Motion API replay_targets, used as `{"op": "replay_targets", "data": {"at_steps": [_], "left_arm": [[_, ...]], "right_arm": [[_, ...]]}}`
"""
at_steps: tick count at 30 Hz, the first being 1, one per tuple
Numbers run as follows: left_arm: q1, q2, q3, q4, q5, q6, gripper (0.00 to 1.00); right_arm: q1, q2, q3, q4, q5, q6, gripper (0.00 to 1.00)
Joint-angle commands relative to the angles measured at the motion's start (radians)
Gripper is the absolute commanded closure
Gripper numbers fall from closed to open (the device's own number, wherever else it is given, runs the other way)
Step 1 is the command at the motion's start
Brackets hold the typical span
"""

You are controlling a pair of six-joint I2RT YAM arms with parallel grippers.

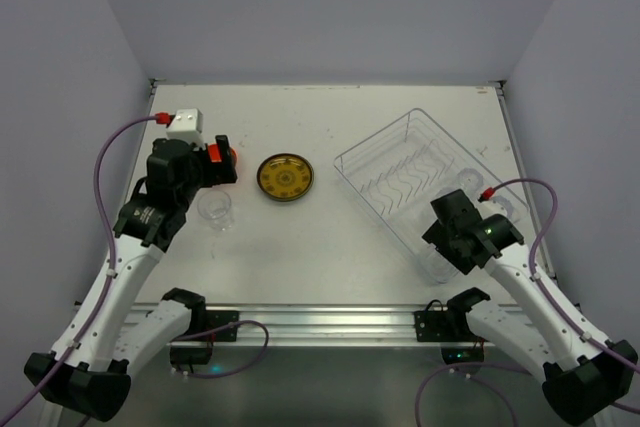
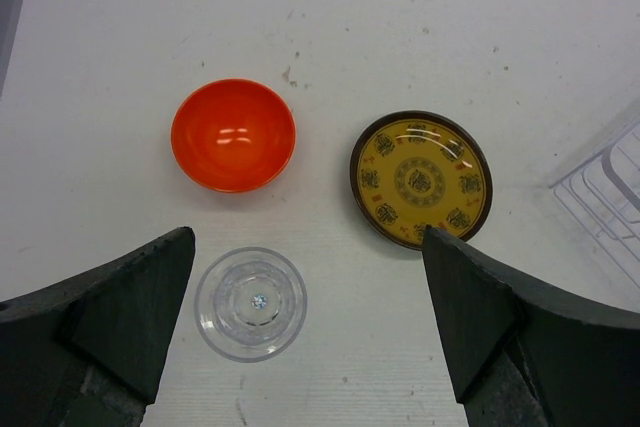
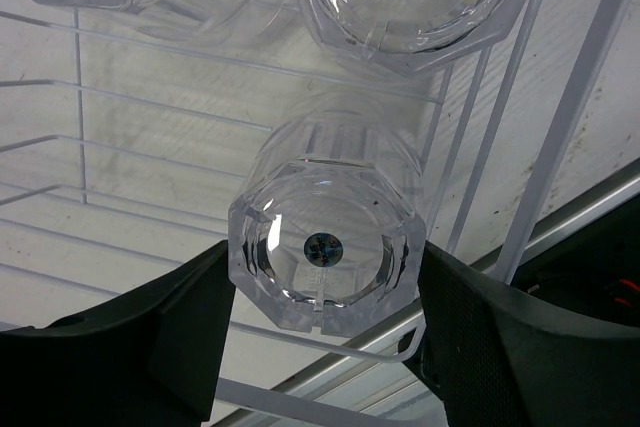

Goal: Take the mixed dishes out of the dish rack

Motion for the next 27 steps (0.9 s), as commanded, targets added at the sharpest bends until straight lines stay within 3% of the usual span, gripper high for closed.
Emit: {"op": "replay_targets", "data": {"at_steps": [1,4,5,8,11,14,21,25,27], "left_arm": [[-0.002,-0.029,-0.007,0.019,-0.003,0.019,0.0],[-0.002,-0.011,0.005,0.01,-0.015,0.019,0.0],[-0.002,-0.003,0.014,0.004,-0.014,0.019,0.0],[-0.003,0.008,0.047,-0.01,0.011,0.012,0.0],[-0.004,0.011,0.076,-0.016,0.045,0.01,0.0],[-0.004,0.009,0.094,-0.03,0.057,0.003,0.0],[-0.004,-0.037,0.117,-0.011,0.204,-0.034,0.0],[-0.004,-0.058,0.07,0.151,0.544,-0.126,0.0],[-0.006,-0.073,0.021,0.323,0.655,-0.243,0.0]], "right_arm": [[0.004,0.01,-0.004,0.002,0.044,0.023,0.27],[0.006,0.047,0.0,0.005,0.041,0.029,0.27],[0.006,0.051,-0.002,0.008,0.038,0.029,0.38],[0.014,0.022,-0.011,0.026,0.025,0.022,0.62],[0.014,-0.042,-0.027,0.063,0.004,0.0,0.79],[0.014,-0.065,0.006,0.051,-0.004,-0.02,0.88],[0.014,-0.132,0.104,0.031,-0.008,-0.09,0.91],[0.014,-0.205,0.205,0.06,-0.031,-0.151,0.91],[0.014,-0.223,0.255,0.068,-0.045,-0.203,0.91]]}}
